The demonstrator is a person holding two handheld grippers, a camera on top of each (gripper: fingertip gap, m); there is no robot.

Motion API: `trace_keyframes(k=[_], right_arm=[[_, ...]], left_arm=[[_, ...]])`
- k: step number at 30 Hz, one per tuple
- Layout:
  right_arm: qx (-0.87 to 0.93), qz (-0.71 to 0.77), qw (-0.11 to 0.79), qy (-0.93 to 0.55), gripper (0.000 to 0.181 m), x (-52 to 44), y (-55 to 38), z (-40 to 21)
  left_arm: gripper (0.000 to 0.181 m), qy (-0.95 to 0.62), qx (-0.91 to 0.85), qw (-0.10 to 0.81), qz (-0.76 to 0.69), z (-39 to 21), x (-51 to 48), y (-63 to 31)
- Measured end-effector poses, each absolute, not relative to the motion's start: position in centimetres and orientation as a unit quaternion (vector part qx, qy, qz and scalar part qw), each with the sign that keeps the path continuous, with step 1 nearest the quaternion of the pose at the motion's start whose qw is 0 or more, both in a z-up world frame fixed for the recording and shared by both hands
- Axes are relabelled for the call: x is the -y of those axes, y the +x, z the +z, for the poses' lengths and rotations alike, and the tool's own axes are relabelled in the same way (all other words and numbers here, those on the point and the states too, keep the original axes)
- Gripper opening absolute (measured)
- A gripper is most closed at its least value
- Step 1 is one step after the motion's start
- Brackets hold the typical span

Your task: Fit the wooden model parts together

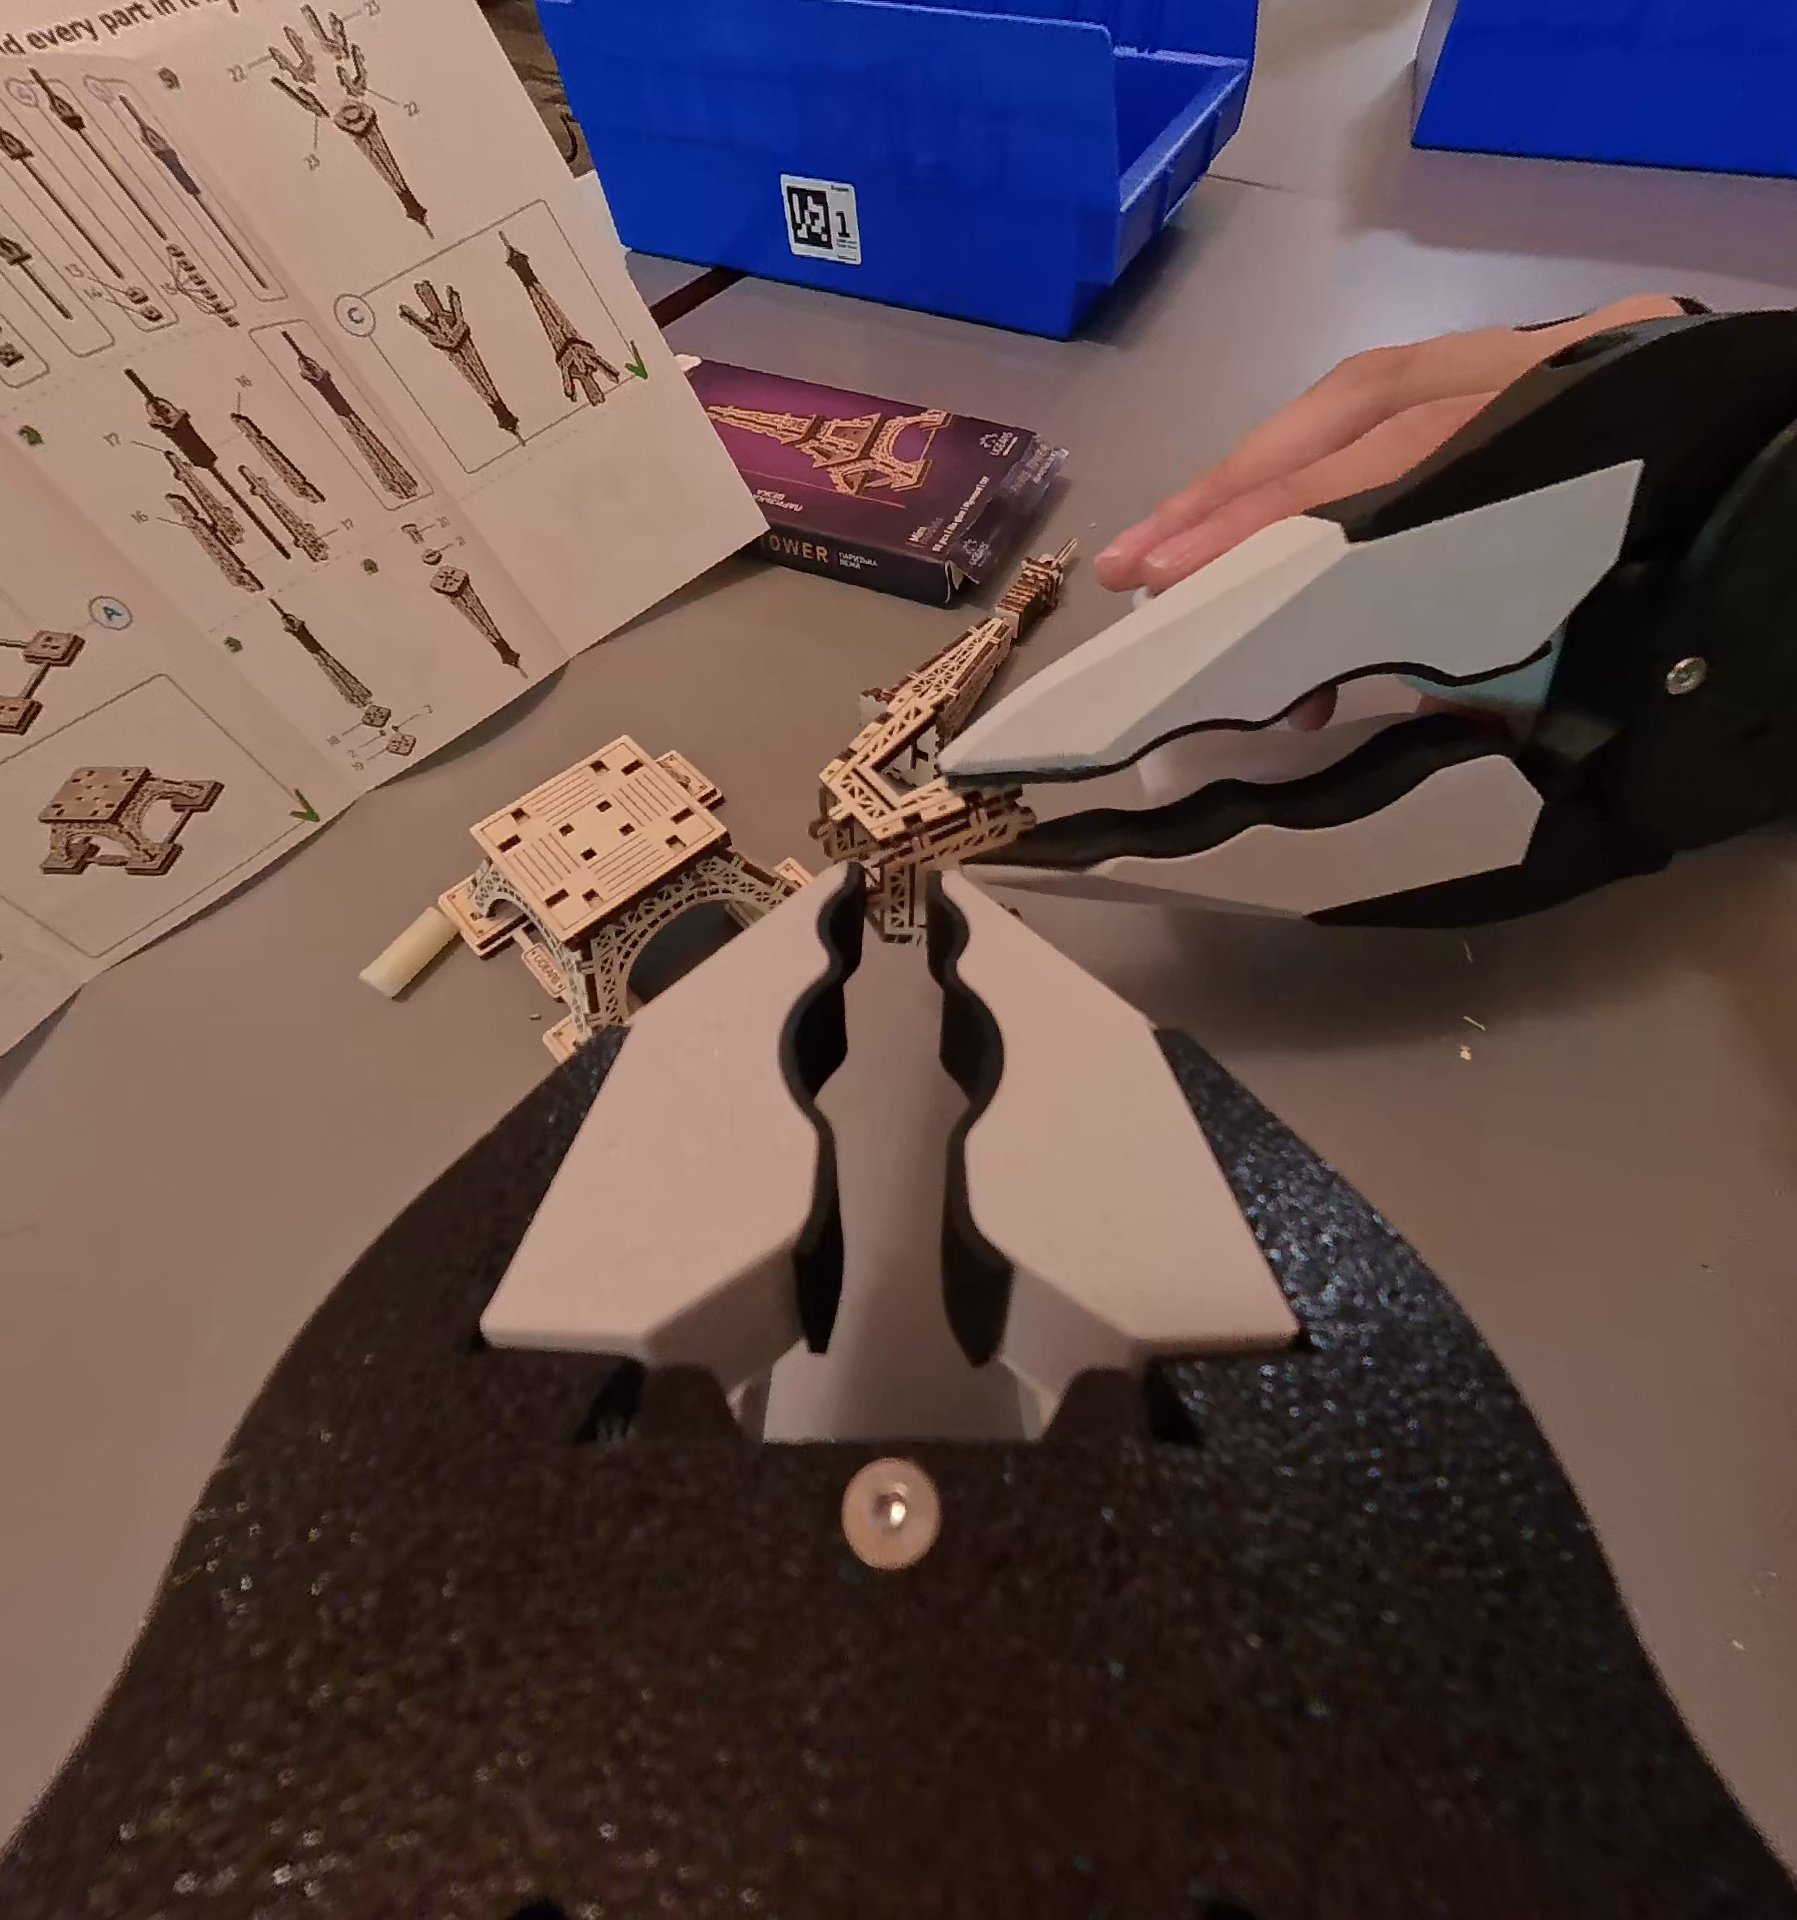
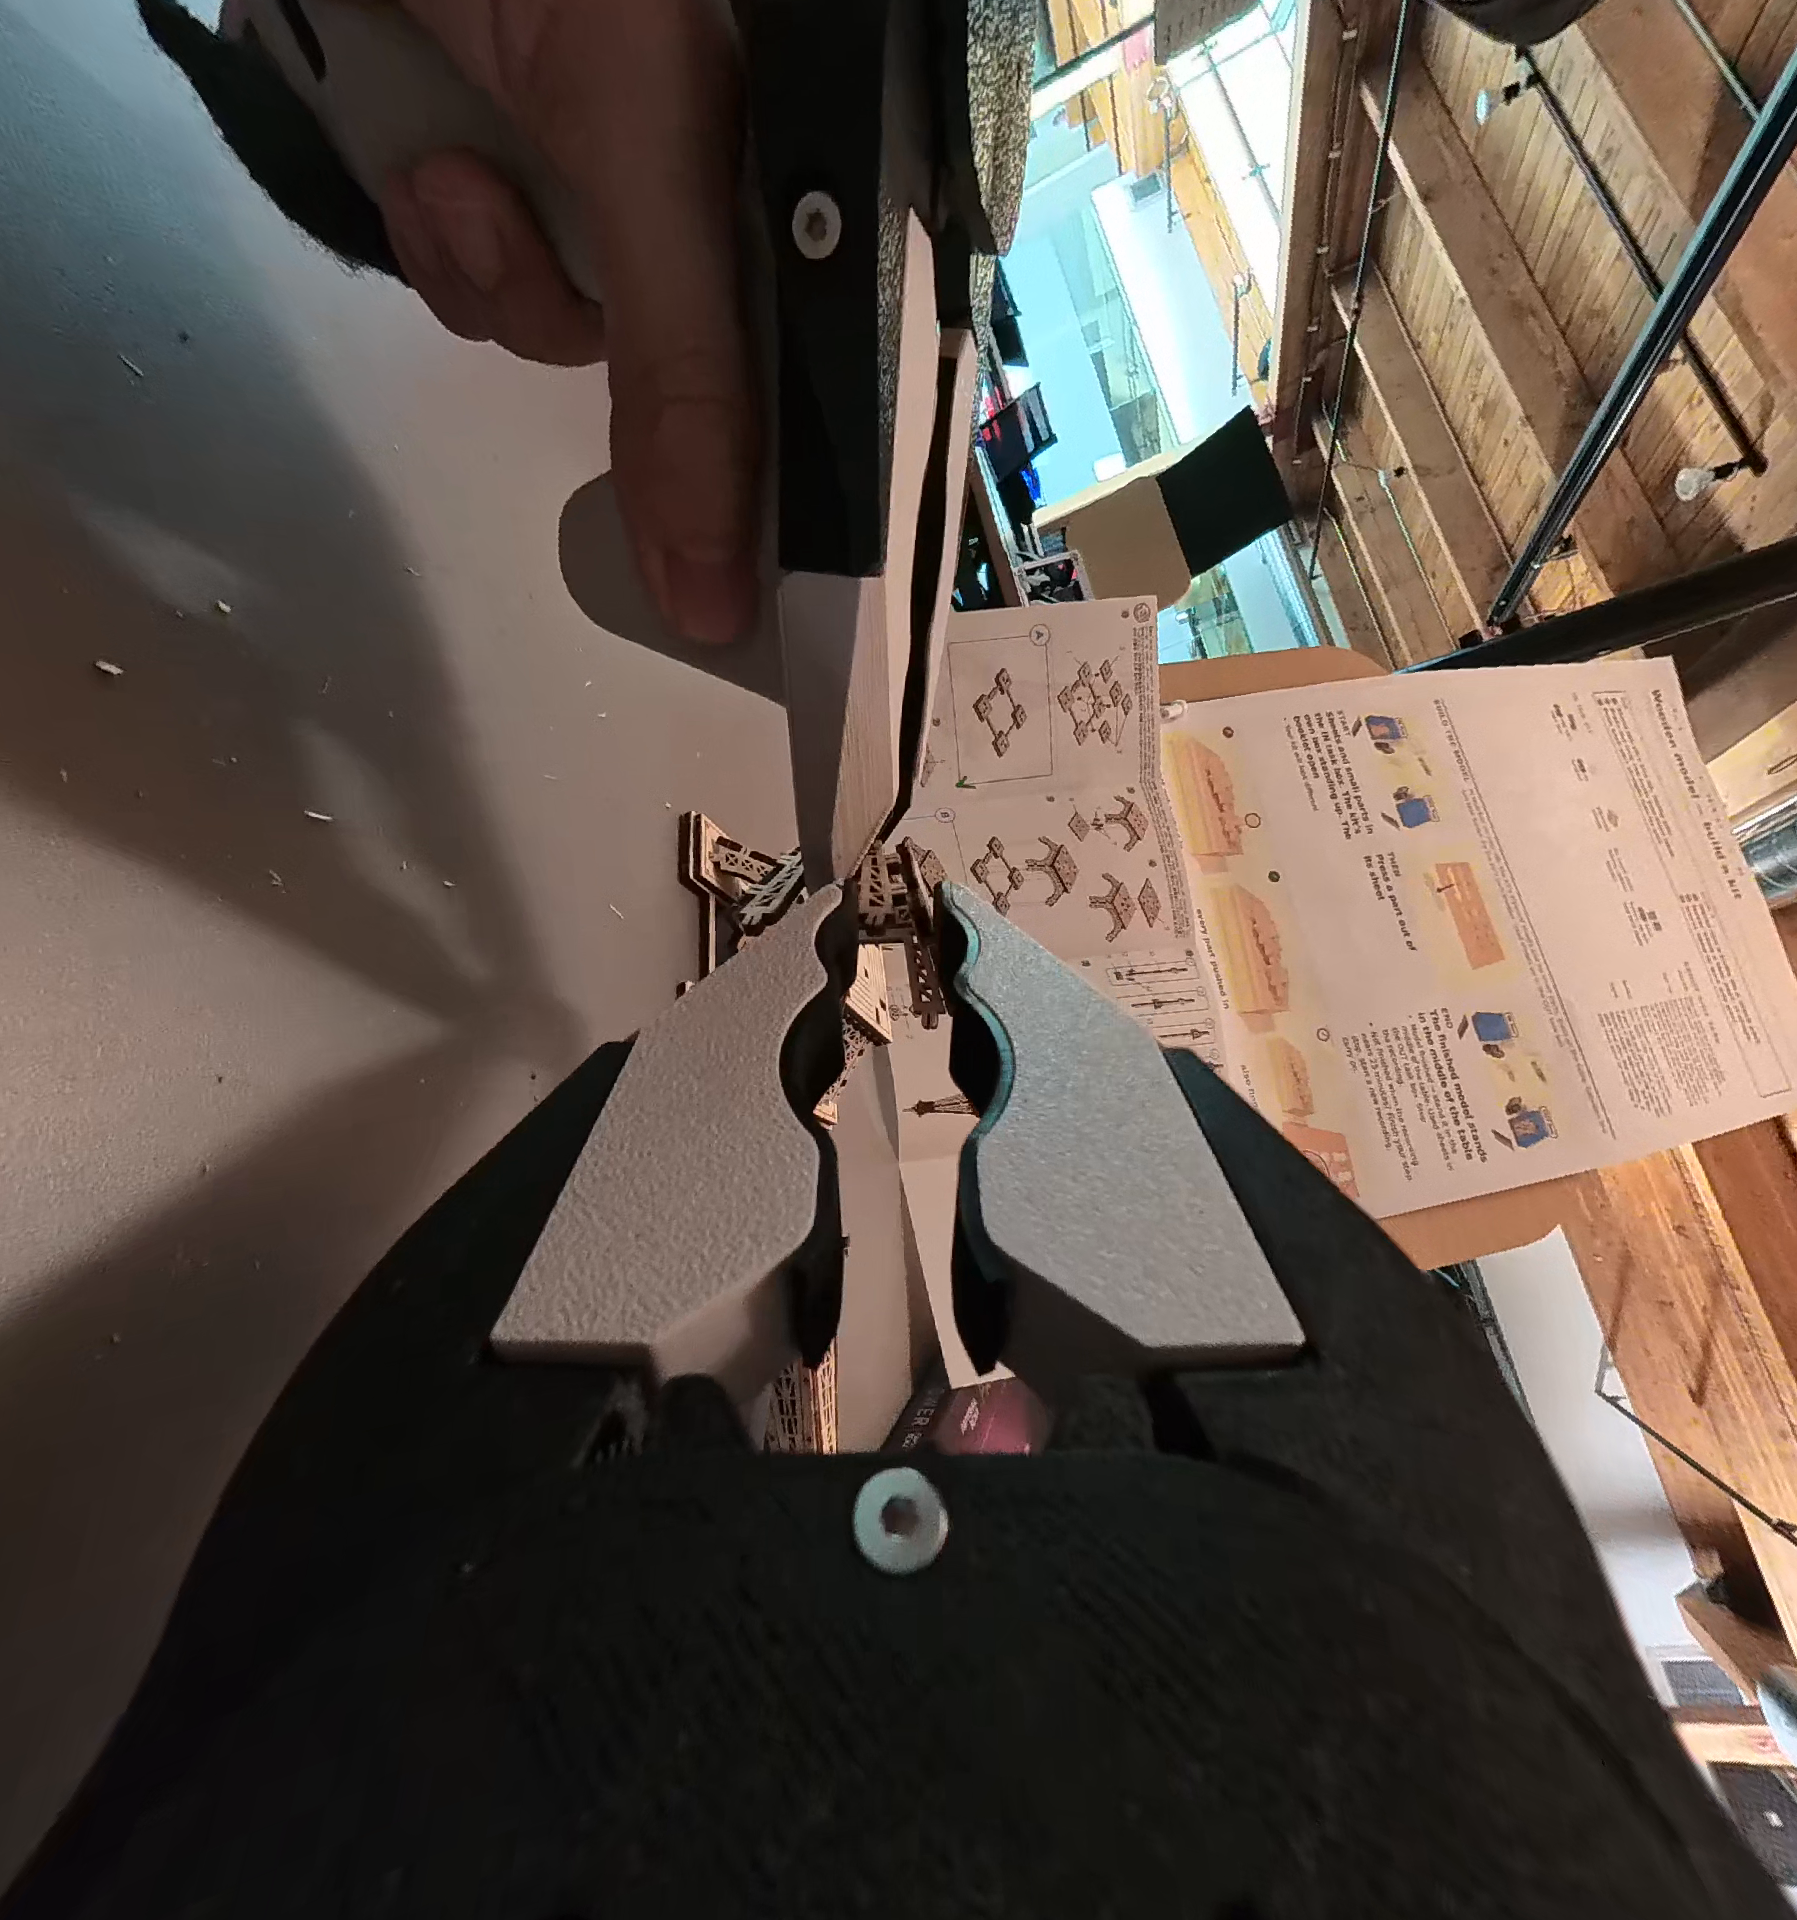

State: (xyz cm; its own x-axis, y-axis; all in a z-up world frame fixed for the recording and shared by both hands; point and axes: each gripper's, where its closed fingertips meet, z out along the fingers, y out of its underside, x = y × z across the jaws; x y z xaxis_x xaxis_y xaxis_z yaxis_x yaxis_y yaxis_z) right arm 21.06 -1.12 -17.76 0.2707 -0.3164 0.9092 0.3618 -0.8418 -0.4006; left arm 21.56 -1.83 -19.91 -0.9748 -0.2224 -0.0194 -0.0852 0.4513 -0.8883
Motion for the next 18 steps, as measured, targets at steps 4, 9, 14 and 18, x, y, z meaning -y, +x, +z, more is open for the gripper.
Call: trace_keyframes(k=[4, 9, 14, 18], right_arm=[[0.021, -0.611, 0.27, -0.744, 0.01, 1.0, 21.2, -17.8], [0.026, -0.61, 0.26, -0.748, 0.009, 1.0, 21.4, -18.2], [-0.005, -0.583, 0.291, -0.758, 0.009, 1.1, 21.6, -18.2], [-0.036, -0.565, 0.325, -0.757, 0.009, 1.5, 21.9, -18.1]], left_arm=[[0.009, -0.094, -0.849, 0.068, -0.515, -19.9, 1.7, 21.7], [0.009, -0.098, -0.852, 0.068, -0.51, -20.3, 1.7, 21.9], [0.01, -0.074, -0.851, 0.099, -0.511, -20.1, 1.7, 22.1], [0.028, 0.02, -0.826, 0.262, -0.498, -18.8, 1.6, 23.0]])
